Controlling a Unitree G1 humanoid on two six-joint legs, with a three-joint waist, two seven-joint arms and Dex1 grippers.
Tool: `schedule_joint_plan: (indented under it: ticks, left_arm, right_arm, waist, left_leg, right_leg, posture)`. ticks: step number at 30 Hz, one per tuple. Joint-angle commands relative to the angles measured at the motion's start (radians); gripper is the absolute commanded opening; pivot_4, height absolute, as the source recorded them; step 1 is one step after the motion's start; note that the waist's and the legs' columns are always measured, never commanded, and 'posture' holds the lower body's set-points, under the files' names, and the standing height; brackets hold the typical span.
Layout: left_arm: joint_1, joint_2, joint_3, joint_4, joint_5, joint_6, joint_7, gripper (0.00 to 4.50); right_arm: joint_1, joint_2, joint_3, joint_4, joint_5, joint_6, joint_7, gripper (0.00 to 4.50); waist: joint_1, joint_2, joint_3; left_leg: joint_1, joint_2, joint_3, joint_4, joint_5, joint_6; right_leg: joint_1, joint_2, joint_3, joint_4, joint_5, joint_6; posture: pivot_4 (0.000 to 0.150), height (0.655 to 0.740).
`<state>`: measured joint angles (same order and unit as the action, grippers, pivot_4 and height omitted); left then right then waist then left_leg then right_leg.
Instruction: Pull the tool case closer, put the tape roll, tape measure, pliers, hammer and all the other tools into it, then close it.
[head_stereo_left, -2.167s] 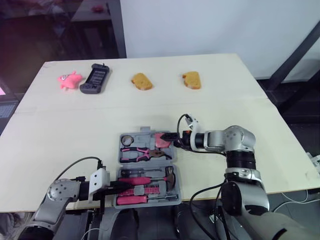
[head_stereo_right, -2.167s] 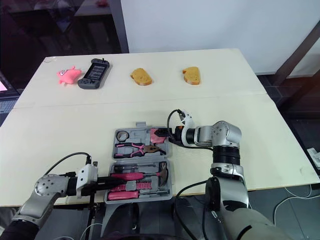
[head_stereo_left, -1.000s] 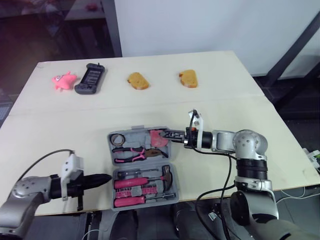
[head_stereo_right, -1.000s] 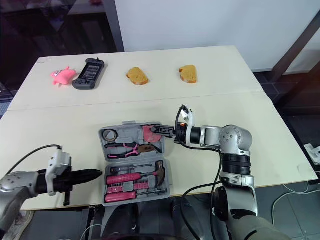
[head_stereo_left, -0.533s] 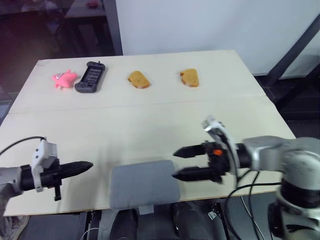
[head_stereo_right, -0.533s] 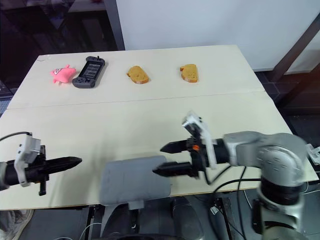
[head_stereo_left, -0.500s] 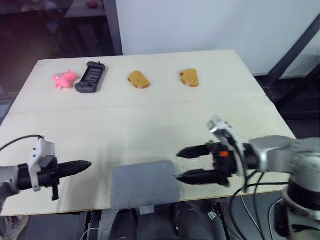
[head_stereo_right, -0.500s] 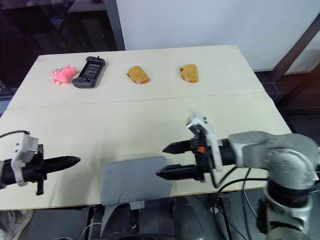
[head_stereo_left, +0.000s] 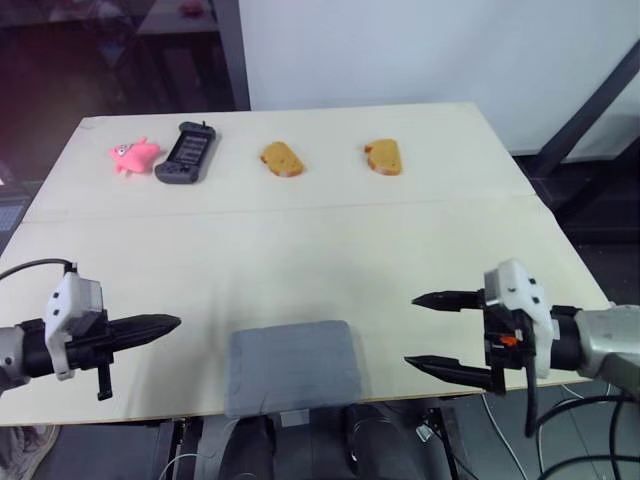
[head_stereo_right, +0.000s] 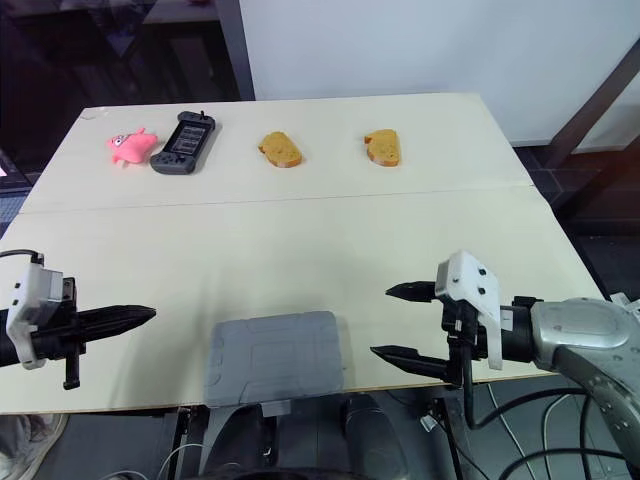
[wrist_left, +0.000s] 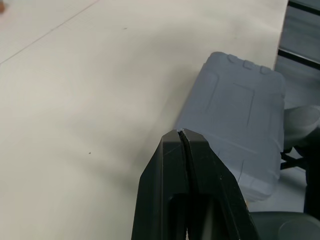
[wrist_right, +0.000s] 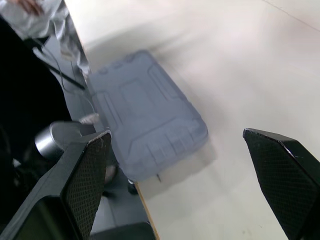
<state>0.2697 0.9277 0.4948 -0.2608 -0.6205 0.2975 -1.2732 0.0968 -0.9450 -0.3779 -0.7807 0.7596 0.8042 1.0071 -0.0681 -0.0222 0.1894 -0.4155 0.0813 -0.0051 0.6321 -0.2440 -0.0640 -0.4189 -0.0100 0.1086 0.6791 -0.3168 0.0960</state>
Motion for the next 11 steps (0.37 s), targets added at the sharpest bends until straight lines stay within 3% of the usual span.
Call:
schedule_joint_plan:
  ticks: [1,11]
  left_arm:
    - [-0.005,-0.004,0.011,-0.036,0.001,-0.009,0.011,0.0]
    - [-0.011,0.001,0.01,-0.034,0.027,-0.037,0.008,0.0]
  right_arm:
    - [0.014,-0.01,0.008,0.005,-0.03,-0.069,0.016,4.46]
    - [0.034,-0.023,0.052,0.032,-0.062,-0.13,0.024,4.46]
  waist:
    - [0.001,-0.001,0.001]
    - [0.001,-0.004,0.002]
  left_leg:
    - [0.001,0.0,0.0,0.0,0.0,0.0]
    - [0.007,0.0,0.0,0.0,0.0,-0.001]
  right_leg:
    - [0.001,0.0,0.0,0.0,0.0,-0.001]
    - [0.008,0.0,0.0,-0.001,-0.002,-0.003]
  posture:
    - [0.15,0.74]
    - [0.15,0.74]
